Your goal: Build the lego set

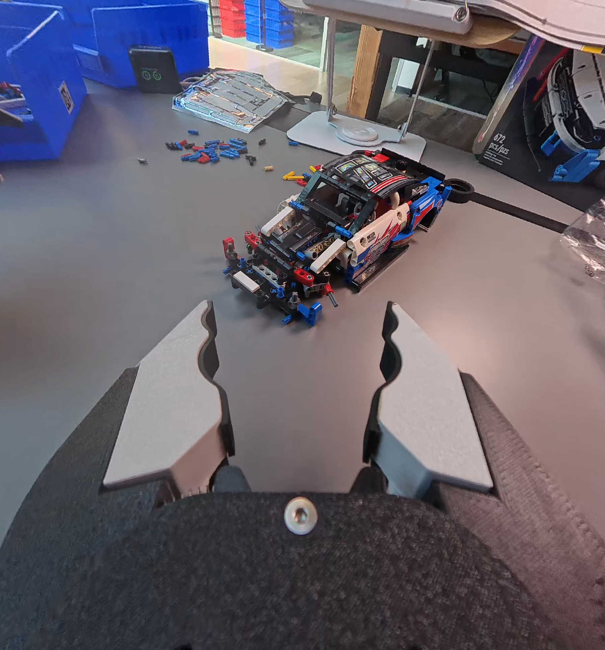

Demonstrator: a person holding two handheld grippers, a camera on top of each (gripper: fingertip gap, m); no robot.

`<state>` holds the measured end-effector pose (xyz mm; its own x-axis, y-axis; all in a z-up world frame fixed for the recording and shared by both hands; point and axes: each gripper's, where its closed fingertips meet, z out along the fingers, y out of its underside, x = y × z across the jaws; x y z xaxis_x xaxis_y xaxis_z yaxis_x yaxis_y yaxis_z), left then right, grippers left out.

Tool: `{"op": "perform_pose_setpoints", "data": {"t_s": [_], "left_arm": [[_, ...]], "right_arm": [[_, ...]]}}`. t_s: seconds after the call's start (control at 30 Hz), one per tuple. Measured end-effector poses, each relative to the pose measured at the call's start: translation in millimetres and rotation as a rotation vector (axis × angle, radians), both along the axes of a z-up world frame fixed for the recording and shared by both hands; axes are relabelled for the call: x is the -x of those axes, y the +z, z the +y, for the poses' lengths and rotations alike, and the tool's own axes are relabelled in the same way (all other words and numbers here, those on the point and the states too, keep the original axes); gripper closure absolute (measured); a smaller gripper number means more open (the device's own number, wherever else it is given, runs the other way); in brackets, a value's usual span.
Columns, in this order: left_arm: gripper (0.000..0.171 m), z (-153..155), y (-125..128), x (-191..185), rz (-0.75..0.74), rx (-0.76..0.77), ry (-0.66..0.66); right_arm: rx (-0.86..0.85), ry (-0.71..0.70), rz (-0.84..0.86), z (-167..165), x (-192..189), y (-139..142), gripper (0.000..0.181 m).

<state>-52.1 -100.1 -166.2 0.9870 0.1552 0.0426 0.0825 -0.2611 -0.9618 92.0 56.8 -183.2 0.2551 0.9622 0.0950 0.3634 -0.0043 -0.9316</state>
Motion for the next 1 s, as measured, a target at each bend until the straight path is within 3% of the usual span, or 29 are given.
{"op": "perform_pose_setpoints", "data": {"t_s": [0.4, 0.53, 0.6, 0.7, 0.77, 0.9, 1.0], "left_arm": [[0.085, -2.4, -7.6, -8.7, 0.036, -0.019, 0.029], [0.1, 7.1, -8.1, -12.2, 0.015, -0.032, 0.028], [0.111, 15.5, -10.2, -13.6, -0.002, -0.025, 0.022], [0.15, 35.4, -17.8, -10.5, 0.059, 0.055, 0.033], [0.171, 52.0, -21.0, -3.3, 0.139, 0.107, 0.067], [0.171, 79.1, -29.7, 17.3, 0.311, 0.206, 0.151], [0.171, 89.3, -33.3, 30.8, 0.39, 0.247, 0.208]], "right_arm": [[-0.009, 0.002, 0.023, -15.6, -5.1, 2.9, 0.089], [-0.002, 0.013, 0.034, -19.3, -1.9, 3.6, 0.092], [-0.014, 0.039, 0.049, -26.4, -0.3, 7.7, 0.105], [-0.026, 0.187, 0.165, -65.4, 10.2, 37.7, 0.157], [-0.035, 0.293, 0.258, -100.2, 20.4, 65.9, 0.178], [-0.003, 0.512, 0.316, -176.0, 42.4, 100.2, 0.181], [0.009, 0.602, 0.265, -216.8, 59.5, 99.6, 0.181]]}}
